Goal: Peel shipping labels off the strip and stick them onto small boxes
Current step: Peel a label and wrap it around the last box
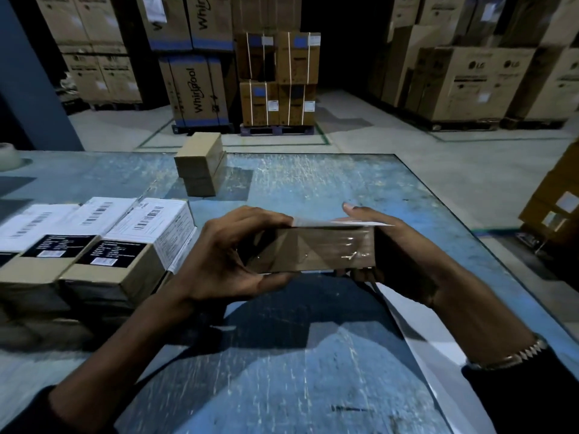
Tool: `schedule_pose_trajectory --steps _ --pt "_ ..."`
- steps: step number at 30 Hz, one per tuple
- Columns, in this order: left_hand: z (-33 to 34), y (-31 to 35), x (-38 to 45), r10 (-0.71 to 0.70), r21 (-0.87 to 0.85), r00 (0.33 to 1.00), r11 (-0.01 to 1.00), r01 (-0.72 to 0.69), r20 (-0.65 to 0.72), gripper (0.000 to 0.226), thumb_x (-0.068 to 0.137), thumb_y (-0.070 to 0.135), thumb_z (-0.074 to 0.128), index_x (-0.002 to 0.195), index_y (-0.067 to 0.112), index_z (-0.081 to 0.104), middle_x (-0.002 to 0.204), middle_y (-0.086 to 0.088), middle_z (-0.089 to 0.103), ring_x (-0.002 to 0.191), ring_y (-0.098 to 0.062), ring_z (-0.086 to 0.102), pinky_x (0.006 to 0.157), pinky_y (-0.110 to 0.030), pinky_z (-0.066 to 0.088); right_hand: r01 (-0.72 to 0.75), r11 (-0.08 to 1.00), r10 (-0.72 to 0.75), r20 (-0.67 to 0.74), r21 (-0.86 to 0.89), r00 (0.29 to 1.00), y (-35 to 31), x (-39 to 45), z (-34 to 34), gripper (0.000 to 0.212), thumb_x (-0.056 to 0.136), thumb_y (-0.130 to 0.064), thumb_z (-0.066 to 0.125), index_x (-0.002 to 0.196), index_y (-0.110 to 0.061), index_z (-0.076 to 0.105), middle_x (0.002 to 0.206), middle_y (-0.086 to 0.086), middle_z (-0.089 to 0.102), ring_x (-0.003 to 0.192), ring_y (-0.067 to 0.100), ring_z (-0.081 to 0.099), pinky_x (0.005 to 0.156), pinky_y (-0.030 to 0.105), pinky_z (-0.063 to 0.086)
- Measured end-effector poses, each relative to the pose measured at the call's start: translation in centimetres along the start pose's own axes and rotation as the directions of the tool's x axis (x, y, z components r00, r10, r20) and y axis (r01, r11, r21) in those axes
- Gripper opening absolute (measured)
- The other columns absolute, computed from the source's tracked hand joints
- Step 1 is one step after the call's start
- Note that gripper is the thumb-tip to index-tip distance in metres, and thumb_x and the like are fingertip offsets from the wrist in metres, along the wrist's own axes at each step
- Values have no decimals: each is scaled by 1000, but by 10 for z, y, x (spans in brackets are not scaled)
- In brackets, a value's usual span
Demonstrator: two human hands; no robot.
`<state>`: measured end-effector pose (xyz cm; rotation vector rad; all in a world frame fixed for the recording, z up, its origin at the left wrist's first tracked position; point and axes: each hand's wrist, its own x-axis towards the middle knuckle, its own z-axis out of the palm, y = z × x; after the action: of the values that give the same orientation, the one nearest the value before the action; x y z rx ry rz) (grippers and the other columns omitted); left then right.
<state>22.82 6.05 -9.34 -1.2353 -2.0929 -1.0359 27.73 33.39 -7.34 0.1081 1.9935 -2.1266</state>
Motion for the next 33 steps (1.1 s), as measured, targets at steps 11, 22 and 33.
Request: schedule_pose_trajectory --steps 11,22,33 --pt "-6 12 0 -359 -271 923 883 383 136 61 64 25 97 121 18 77 114 16 79 110 -3 74 92 -14 54 317 938 -263 307 -141 915 6 -2 -28 61 73 0 88 131 -16 75 132 14 75 124 29 72 98 32 59" --pt "-11 21 9 -556 -376 803 712 593 213 48 61 25 94 108 23 81 110 13 79 105 -1 73 84 -12 54 436 866 -384 235 -244 893 3 -5 -21 62 74 6 87 132 -10 71 126 8 79 120 26 74 99 34 61" --pt "-18 26 10 -544 -452 752 601 659 374 20 72 6 90 88 9 79 89 -7 77 85 -17 76 70 -21 56 455 873 -427 179 -173 886 13 0 -4 46 73 -9 95 116 -16 83 120 15 79 115 35 76 96 42 62"
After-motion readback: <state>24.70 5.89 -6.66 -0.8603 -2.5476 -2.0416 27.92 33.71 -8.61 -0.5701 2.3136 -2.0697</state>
